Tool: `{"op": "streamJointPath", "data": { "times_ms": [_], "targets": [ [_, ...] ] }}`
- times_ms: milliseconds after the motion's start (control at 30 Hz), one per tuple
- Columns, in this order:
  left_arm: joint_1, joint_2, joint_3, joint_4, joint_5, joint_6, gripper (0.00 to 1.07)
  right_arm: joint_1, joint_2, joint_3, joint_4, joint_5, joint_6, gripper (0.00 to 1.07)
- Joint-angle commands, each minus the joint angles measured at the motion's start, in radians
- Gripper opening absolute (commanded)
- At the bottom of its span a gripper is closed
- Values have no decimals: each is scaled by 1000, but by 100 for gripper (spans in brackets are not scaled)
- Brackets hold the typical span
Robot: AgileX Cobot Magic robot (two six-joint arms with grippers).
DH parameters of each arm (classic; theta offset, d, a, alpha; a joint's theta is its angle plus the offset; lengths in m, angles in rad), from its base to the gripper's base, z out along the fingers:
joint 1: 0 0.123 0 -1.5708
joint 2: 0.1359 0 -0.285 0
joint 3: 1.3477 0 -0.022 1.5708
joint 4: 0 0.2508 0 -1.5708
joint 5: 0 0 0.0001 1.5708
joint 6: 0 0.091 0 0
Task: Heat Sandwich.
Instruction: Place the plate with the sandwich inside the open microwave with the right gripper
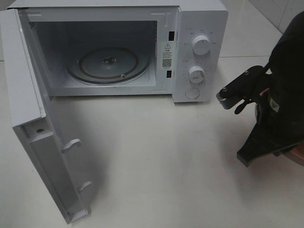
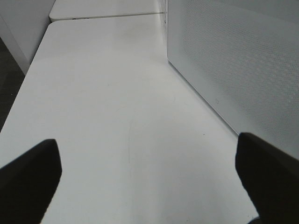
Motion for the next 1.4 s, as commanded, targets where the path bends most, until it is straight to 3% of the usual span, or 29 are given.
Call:
{"op": "streamJointPath", "data": {
  "times_ms": [33,933,1400],
  "targets": [
    [0,-26,5,0,-10,-4,96,39,-14,6,-19,28,-15,0],
    [0,-26,5,0,-10,-4,96,338,-101,57,-27,75,-94,0],
    [0,-26,5,0,-10,-4,96,356,-101,57,-27,39,-292,0]
  ]
}}
